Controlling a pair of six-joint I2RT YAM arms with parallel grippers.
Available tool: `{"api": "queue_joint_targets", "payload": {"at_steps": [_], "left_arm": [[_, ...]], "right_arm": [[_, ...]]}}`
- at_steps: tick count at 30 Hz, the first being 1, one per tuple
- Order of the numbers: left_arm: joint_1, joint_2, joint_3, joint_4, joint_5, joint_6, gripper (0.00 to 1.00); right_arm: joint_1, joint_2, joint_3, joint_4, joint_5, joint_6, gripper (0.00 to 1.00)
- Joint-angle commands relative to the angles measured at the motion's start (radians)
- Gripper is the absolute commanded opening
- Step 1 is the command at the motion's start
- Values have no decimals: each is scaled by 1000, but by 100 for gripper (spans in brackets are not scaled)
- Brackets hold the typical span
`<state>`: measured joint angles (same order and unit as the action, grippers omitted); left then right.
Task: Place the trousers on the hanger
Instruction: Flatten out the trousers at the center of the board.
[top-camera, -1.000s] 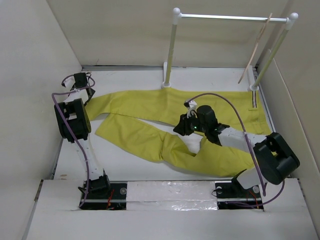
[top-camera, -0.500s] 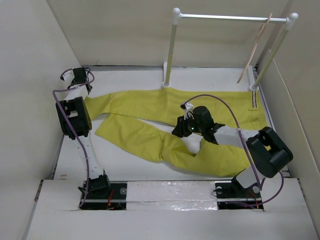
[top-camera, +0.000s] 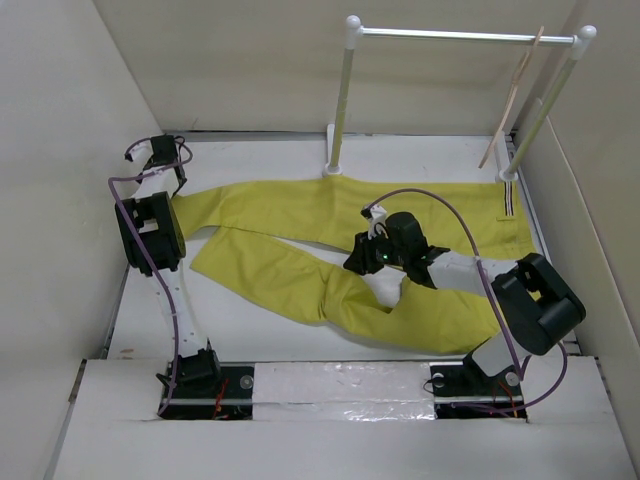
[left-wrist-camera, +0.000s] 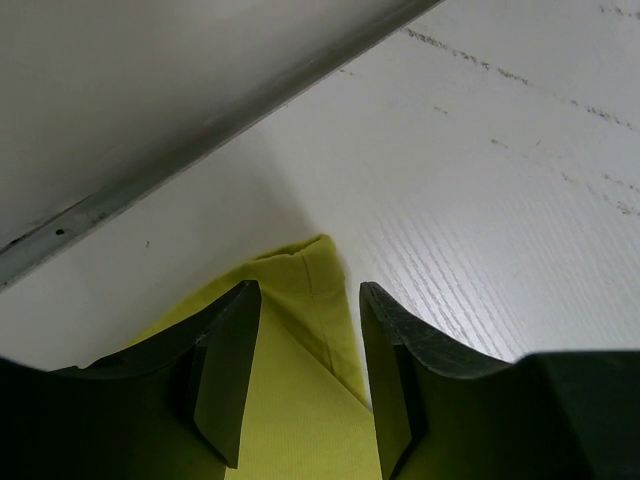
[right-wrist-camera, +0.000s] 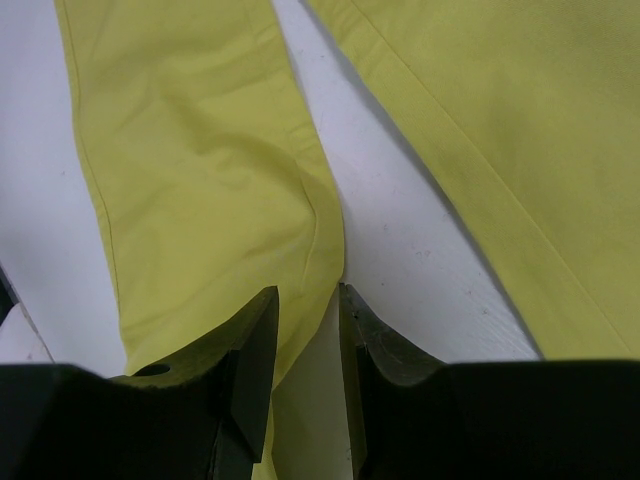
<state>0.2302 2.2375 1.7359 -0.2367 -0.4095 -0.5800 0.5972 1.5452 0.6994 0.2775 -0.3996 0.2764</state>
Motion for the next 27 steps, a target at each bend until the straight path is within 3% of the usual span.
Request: {"api": "queue_joint_targets", "payload": {"at_steps": [1,13,14,15,17,27], "left_arm": [[0,-38,14,-15,-58,43,42],[-28,88,134,-67,-41,46,38],[-28,89,137,-66,-40,46,33],[-28,86,137,-59,-34,48,15],[-28,67,137,-46,-20,45,0],[-71,-116,148,39,-70,16,0]], "right_arm": [[3,-25,31,49,-1,-13,37],[3,-42,25,46,1,-14,37],[3,-42,26,48,1,-14,37],[-7,-39,25,48,2,-13,37],[-7,-36,25,51,7,-11,37],[-16,-43,12,55,42,-8,37]]}}
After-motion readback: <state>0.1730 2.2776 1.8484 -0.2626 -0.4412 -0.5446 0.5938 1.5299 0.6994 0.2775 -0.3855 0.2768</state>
